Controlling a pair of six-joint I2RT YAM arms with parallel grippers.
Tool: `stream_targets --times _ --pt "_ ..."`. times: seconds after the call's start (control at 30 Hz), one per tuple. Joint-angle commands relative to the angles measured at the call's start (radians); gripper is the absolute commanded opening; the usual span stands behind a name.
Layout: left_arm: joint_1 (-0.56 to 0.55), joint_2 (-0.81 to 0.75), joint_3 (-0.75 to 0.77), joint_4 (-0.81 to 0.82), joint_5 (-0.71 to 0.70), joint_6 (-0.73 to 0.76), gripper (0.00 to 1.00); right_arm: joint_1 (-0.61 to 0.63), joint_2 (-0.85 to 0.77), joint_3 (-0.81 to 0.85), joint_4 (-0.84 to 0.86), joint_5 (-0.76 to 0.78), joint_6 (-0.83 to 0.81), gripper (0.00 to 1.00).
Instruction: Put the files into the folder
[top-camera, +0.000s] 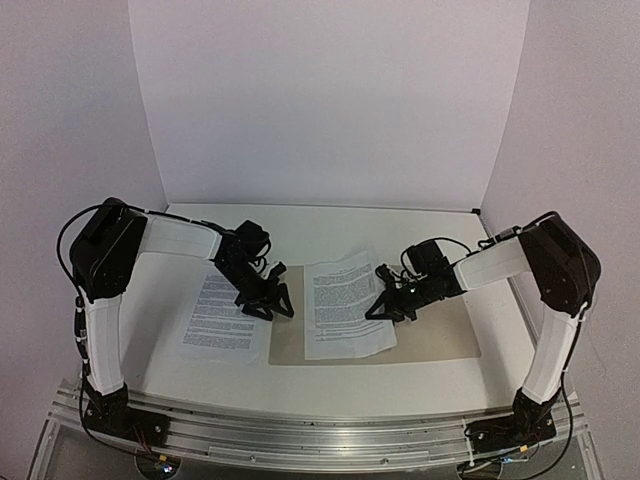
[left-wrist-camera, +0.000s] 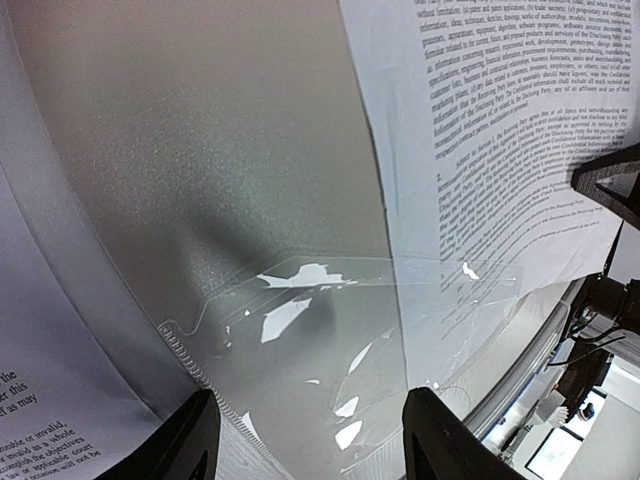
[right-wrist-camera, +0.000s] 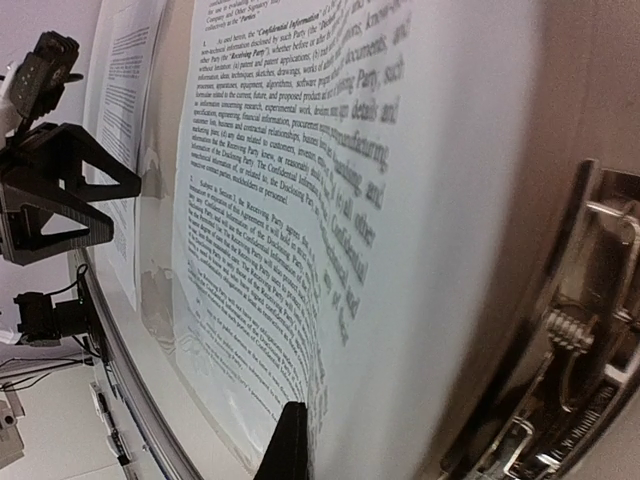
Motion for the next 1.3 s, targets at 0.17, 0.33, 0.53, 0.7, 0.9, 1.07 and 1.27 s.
stream_targets --times 0.17,0.33,0.53,0.7,0.9,1.07,1.27 --pt "0.001 0.037 -0.029 -0.005 -0.042 0.005 0.63 0.050 0.035 0.051 0.164 -0.034 0.097 0.00" --pt "0.002 0.038 -0.029 -0.004 -0.039 0.006 0.63 0.060 0.045 0.011 0.267 -0.007 0.193 0.00" --pt "0.002 0.037 -0.030 -0.005 -0.041 0.007 0.63 0.087 0.068 -0.027 0.380 -0.002 0.275 0.00" --pt "0.002 0.035 -0.032 -0.002 -0.039 0.007 0.63 0.123 0.107 -0.009 0.401 -0.015 0.287 0.00" --pt "0.003 0.034 -0.034 -0.001 -0.038 0.007 0.63 0.143 0.128 0.006 0.430 -0.037 0.307 0.00" --pt "0.003 0.031 -0.034 0.000 -0.040 0.009 0.63 0.143 0.116 -0.010 0.435 -0.057 0.313 0.00" --pt "0.003 0.032 -0.034 0.001 -0.041 0.007 0.63 0.149 0.127 -0.016 0.468 -0.022 0.421 0.00"
